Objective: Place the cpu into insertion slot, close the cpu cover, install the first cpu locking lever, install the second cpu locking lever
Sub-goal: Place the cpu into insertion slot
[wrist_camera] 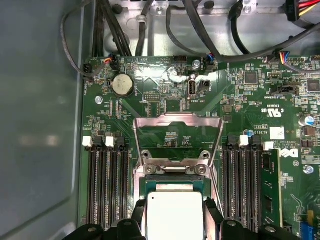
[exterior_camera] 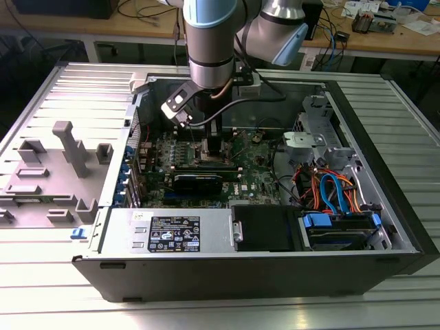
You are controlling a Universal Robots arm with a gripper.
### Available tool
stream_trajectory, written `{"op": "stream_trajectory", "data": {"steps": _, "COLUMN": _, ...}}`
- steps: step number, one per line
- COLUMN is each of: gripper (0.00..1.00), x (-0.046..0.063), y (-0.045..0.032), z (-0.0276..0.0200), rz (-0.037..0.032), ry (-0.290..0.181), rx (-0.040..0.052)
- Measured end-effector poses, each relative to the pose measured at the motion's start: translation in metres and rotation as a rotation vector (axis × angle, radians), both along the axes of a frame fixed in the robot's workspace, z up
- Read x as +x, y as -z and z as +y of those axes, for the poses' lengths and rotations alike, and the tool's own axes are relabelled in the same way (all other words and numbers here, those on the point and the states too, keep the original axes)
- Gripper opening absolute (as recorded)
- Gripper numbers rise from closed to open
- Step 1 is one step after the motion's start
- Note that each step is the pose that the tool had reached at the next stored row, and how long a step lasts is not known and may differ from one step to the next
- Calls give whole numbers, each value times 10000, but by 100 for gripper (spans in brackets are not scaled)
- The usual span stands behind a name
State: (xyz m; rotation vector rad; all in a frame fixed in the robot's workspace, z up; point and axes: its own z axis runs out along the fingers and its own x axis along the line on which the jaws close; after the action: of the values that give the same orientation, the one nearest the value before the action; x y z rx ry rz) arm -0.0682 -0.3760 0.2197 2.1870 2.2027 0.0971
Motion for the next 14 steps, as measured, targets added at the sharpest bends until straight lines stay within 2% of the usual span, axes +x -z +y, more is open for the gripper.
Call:
{"op": "stream_trajectory", "data": {"steps": 5, "gripper": 54, "x": -4, "y": 72, "z": 0, "rz": 17, "ry": 161, "rx": -9}}
{"op": "stream_trajectory", "data": {"steps": 6, "gripper": 54, "x": -6, "y": 78, "z": 0, "rz": 19, "ry": 165, "rx": -41}}
{"op": "stream_trajectory", "data": {"steps": 9, "gripper": 54, "x": -5, "y": 99, "z": 0, "rz": 21, "ry": 162, "rx": -245}}
{"op": "stream_trajectory", "data": {"steps": 10, "gripper": 54, "x": -5, "y": 108, "z": 0, "rz": 21, "ry": 161, "rx": -248}}
{"op": "stream_trajectory", "data": {"steps": 11, "gripper": 54, "x": -30, "y": 158, "z": 6, "rz": 20, "ry": 140, "rx": -249}}
{"op": "stream_trajectory", "data": {"steps": 14, "gripper": 54, "x": -30, "y": 167, "z": 23, "rz": 18, "ry": -22, "rx": -249}}
